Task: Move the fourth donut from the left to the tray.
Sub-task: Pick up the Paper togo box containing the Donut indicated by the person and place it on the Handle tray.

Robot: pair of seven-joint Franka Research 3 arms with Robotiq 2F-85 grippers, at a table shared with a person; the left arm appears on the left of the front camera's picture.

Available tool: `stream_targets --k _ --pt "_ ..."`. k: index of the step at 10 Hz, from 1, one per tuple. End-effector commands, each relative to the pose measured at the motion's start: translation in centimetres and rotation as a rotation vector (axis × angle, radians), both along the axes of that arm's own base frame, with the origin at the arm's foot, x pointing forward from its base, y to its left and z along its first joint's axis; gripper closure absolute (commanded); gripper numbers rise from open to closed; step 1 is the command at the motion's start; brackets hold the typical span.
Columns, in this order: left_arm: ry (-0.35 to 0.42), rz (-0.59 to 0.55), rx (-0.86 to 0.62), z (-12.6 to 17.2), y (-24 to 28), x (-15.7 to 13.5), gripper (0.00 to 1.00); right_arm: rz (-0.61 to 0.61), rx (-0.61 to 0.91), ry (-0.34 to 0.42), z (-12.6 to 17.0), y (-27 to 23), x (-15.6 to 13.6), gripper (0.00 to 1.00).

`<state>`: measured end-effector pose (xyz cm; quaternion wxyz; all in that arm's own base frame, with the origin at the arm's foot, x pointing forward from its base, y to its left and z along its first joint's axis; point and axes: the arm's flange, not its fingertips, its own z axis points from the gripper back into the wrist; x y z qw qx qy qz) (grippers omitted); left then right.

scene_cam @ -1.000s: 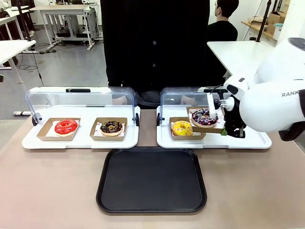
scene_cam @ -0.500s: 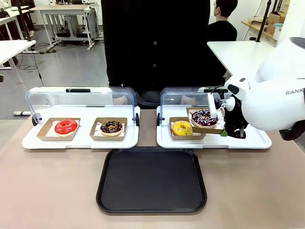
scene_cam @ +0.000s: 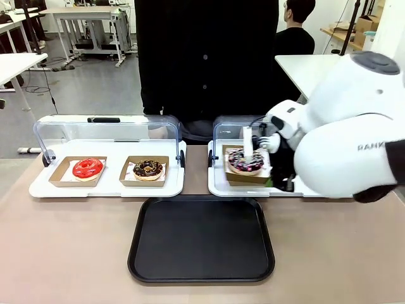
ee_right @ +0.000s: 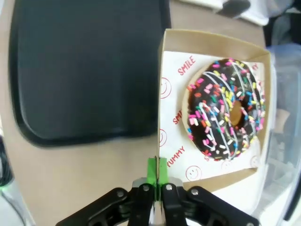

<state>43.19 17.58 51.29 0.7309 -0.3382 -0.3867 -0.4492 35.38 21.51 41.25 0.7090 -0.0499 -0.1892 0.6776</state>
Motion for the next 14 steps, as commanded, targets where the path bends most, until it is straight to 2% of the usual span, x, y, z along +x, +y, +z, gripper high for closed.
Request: stream_targets --k 1,3,6,10,14 --pt "0.005 -0.009 -0.002 0.1 -0.1 -0.1 0.00 -0.040 0.019 -0.006 -3.0 0.5 -8.2 0.98" --pt "0.005 -0.009 -0.002 0.1 -0.1 -0.1 0.00 -0.045 -0.002 0.028 -4.9 2.8 -11.0 0.98" --pt "0.005 -0.009 -0.002 0.1 -0.1 -0.1 0.00 -0.010 -0.046 0.028 -7.7 4.6 -13.3 0.98" --pt "0.005 -0.009 -0.002 0.1 -0.1 -0.1 0.00 -0.007 -0.051 0.028 -11.2 4.8 -14.7 0.98" --pt "0.005 -0.009 -0.002 0.1 -0.1 -0.1 0.00 0.019 -0.051 0.037 -12.7 4.5 -15.2 0.98"
